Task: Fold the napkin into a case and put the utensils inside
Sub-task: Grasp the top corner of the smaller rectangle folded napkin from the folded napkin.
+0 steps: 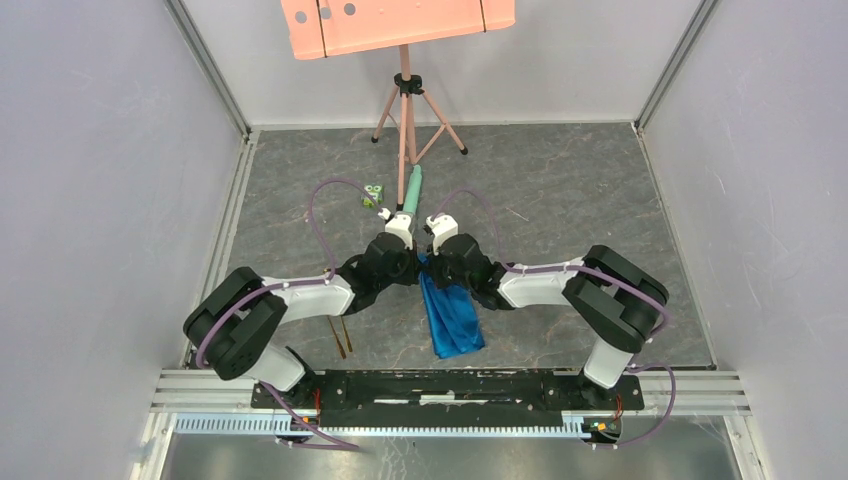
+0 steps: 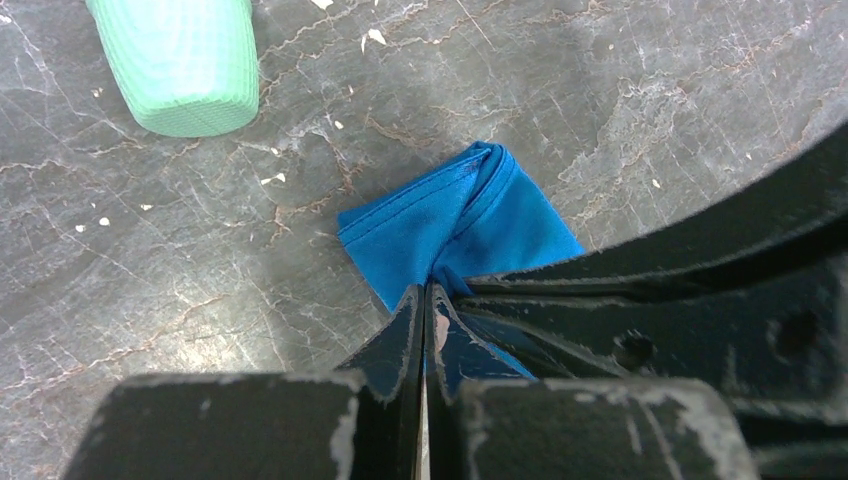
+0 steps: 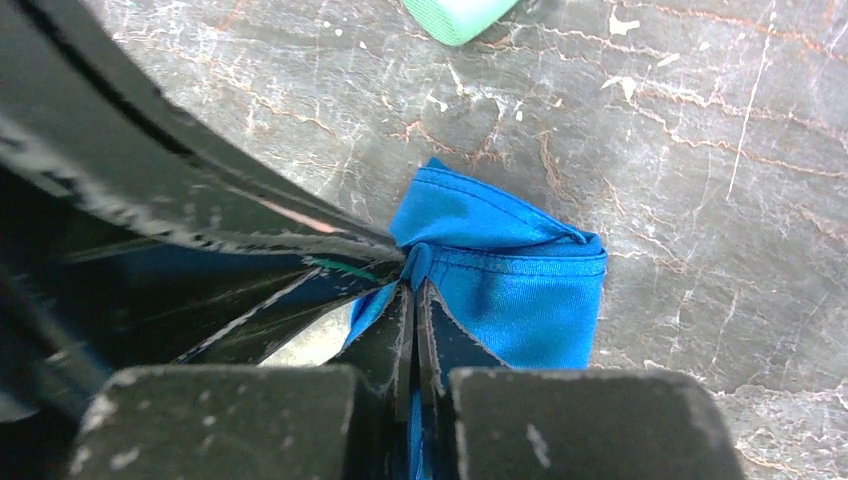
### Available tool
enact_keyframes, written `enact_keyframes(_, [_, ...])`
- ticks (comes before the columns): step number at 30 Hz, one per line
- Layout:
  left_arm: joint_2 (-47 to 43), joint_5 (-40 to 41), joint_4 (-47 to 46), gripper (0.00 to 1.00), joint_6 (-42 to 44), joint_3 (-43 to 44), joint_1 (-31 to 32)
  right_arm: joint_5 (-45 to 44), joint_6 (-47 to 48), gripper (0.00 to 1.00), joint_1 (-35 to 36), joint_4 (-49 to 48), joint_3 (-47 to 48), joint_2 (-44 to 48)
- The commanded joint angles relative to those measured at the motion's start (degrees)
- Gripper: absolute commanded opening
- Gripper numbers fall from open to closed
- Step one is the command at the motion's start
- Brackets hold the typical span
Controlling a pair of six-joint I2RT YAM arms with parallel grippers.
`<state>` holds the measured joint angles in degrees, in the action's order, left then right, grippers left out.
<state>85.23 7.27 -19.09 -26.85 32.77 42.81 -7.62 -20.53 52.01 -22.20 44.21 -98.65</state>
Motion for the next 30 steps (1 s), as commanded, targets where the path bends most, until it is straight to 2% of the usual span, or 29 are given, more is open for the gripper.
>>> enact_keyframes(1, [-3.26,-1.66,-3.5,0.02,-3.44,-1.05,-0.09,-2.76,-2.57,0.0,-0.15,-3.11,0.84,-1.62])
enact_keyframes(7, [-4.46,-2.58,-2.7,0.02,-4.59,-1.46,-0.07,-1.42,-3.0,0.0,-0.11,-3.99,3.53,-5.96])
enact_keyframes(11, [-3.1,-2.95,-1.22,0.02,-6.05,-1.03,-0.44,1.21,-3.16,0.04,-0.89,-4.5,4.56,-5.18])
enact_keyframes(14, [-2.97,-1.87,0.61,0.02,-7.09,-1.17,-0.78,7.36,-4.1,0.2,-2.77,-7.55,2.54,-2.48])
enact_keyframes(17, [-3.13,-2.25,0.38,0.02,-6.75,-1.66,-1.23,11.6,-4.41,0.27,-3.51,-7.14,1.07,-0.07])
enact_keyframes(20, [-3.44,-2.63,0.46,0.02,-6.43,-1.76,-1.34,11.52,-3.63,0.37,-3.47,-5.98,-1.02,2.81])
enact_keyframes(25, [-4.22,-3.47,0.33,0.02,-6.36,-2.1,-1.41,10.02,-0.02,0.45,-3.51,-1.29,-1.71,5.32])
enact_keyframes(30, [-4.59,-3.72,0.47,0.02,-6.16,-1.96,-1.48,10.31,0.81,0.46,-3.41,-2.0,-2.9,4.57])
